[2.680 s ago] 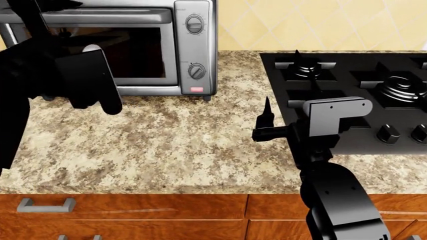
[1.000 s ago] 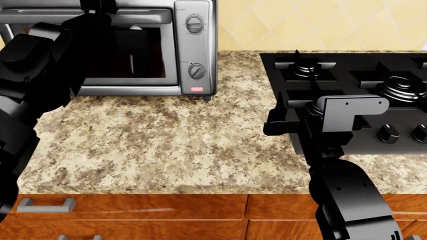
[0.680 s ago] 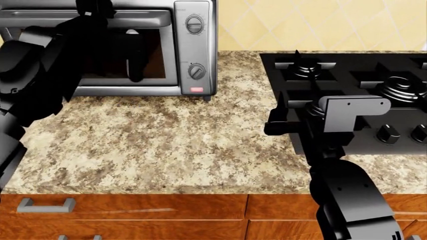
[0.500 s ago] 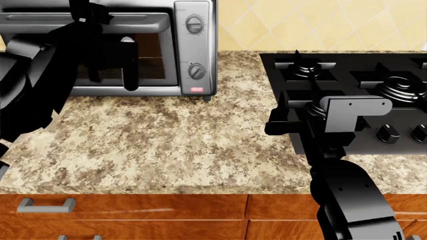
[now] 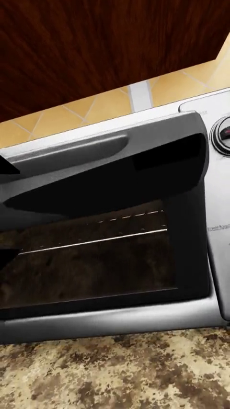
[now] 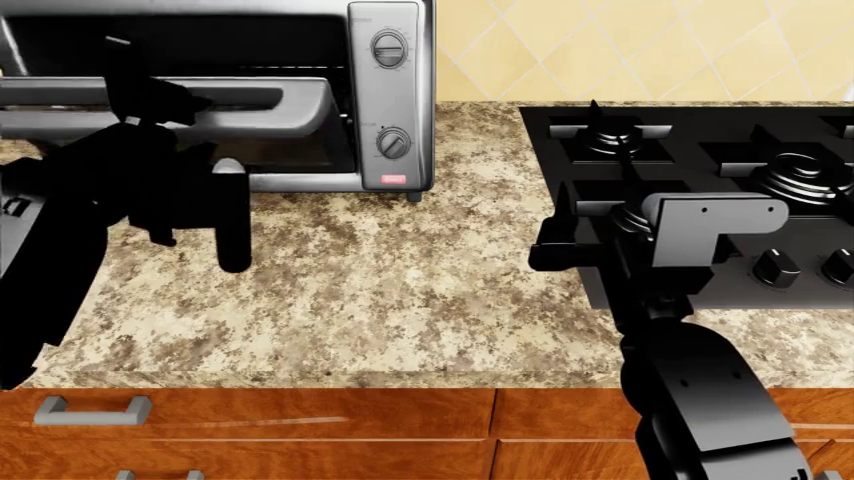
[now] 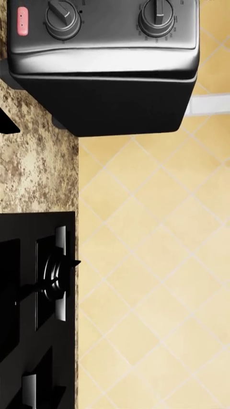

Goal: Open the toaster oven door.

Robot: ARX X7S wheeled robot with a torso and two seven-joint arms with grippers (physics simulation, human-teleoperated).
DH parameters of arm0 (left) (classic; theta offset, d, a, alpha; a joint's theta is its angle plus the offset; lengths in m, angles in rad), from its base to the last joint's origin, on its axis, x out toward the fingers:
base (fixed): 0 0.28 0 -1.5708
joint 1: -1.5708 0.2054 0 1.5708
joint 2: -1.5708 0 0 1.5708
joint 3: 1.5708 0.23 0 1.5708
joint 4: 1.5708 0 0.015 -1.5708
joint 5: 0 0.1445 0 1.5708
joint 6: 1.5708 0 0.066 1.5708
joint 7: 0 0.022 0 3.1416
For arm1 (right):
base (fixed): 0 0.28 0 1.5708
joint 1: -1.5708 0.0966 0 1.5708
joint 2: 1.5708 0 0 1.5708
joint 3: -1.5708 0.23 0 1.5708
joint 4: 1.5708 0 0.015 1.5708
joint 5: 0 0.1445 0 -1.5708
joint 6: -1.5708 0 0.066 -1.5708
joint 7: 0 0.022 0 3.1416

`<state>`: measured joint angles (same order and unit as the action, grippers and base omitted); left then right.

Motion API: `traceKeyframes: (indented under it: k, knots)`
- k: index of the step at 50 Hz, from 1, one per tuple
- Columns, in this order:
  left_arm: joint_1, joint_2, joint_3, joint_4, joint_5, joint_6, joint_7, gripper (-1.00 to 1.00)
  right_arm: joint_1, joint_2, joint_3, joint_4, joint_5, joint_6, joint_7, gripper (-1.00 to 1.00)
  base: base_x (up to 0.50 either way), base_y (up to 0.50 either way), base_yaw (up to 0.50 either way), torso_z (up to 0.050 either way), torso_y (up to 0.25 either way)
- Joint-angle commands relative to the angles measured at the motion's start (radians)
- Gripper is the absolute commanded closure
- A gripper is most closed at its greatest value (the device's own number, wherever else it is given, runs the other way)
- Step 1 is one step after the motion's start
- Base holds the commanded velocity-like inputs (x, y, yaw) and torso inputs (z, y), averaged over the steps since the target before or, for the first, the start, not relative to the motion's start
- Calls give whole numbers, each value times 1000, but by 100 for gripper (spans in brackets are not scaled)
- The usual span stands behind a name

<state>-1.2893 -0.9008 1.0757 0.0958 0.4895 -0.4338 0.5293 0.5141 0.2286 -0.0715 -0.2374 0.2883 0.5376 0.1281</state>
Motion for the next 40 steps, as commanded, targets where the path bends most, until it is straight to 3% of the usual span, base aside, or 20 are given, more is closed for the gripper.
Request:
traceKeyframes:
  k: [1,18,32,40]
  knots:
    - [142,-130,28,285,-160,-141,34,100,-7,5,-1,-21,9,7,6,-100,0,0,0,0,0]
    - [308,-255,39,479,-191,-228,-59,100,-13,8,-8,-26,17,2,12,-100,0,0,0,0,0]
    - [425,-196,110,370,-184,-162,-170,100,-20,16,-5,-22,22,-8,17,-100,-4,0,0,0,1]
    - [456,-118,147,229,-179,-86,-219,100,-22,26,2,-34,26,2,26,-100,0,-1,-1,0,0]
